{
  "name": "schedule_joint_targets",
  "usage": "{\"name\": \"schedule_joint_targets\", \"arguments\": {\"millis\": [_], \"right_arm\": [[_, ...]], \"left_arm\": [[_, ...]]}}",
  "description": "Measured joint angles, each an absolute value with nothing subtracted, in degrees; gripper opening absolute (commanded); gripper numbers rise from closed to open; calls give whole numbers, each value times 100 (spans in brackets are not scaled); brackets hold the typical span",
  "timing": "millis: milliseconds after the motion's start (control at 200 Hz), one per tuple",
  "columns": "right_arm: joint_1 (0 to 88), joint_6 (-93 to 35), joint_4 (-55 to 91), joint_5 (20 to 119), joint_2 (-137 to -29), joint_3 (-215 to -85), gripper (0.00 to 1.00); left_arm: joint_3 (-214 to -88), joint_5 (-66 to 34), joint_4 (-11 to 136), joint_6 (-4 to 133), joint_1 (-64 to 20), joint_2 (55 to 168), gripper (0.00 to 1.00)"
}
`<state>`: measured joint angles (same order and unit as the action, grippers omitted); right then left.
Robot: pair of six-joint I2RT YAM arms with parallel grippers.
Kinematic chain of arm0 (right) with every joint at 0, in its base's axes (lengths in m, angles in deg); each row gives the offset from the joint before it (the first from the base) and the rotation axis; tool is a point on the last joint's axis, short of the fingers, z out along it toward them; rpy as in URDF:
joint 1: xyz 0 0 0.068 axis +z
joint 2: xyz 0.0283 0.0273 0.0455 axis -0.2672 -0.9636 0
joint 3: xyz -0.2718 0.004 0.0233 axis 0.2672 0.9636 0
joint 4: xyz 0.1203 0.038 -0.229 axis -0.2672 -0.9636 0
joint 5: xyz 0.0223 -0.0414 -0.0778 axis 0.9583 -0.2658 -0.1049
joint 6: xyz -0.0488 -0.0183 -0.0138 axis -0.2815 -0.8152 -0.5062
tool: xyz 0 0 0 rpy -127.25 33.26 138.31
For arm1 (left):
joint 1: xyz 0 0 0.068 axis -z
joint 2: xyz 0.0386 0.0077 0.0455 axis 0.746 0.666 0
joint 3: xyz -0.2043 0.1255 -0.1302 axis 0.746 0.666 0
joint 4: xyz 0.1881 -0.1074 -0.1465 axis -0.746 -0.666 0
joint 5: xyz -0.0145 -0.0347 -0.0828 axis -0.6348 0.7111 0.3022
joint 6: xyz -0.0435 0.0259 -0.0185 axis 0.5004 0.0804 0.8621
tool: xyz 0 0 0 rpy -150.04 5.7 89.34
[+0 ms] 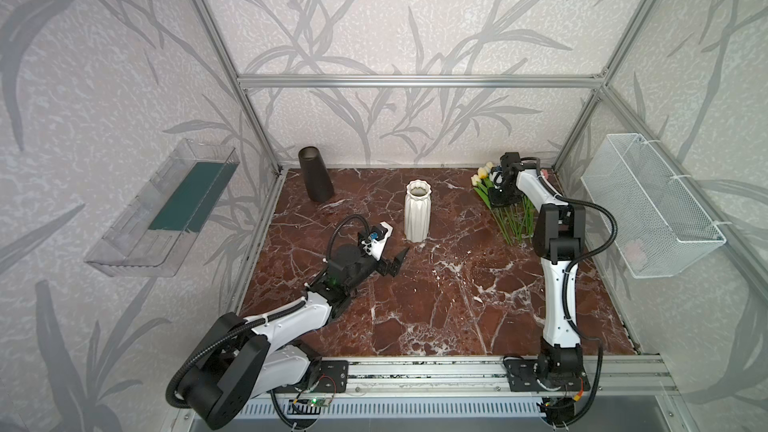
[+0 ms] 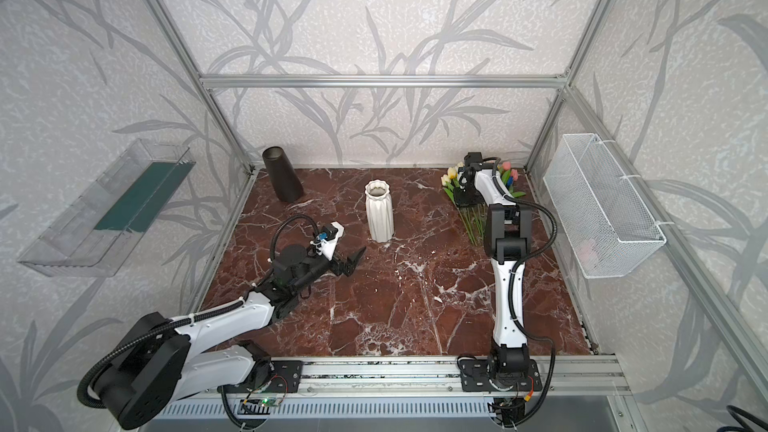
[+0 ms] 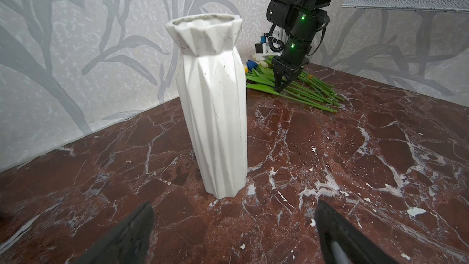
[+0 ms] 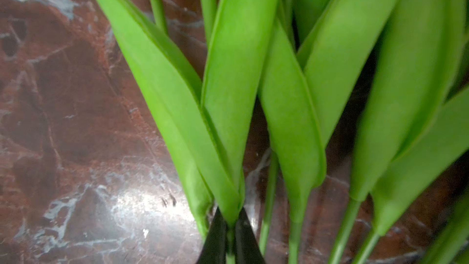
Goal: Arrange the flowers into the vase
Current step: 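Release the vase with the left gripper while the right gripper grasps a yellow tulip, then carry the yellow tulip over the vase and lower its stem in with the right gripper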
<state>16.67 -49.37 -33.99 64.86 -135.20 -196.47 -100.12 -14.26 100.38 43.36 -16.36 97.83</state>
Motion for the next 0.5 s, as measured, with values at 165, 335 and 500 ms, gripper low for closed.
{"name": "schedule_joint_targets", "arguments": {"millis": [165, 335, 500], "right_arm": [[1695, -4922, -3327, 6562, -12911, -19039, 7], [1724, -4839, -3056, 6608, -11886, -18283, 5], [1761, -4734, -2602, 6757, -10906, -17509, 4]], "left_arm": [[-10012, -1450, 10038, 4336, -1634, 9779, 99], [-10012, -1507, 10097, 4336, -1636, 9779, 99], [-10012, -1564, 10171, 4301, -1634, 9774, 99]]}}
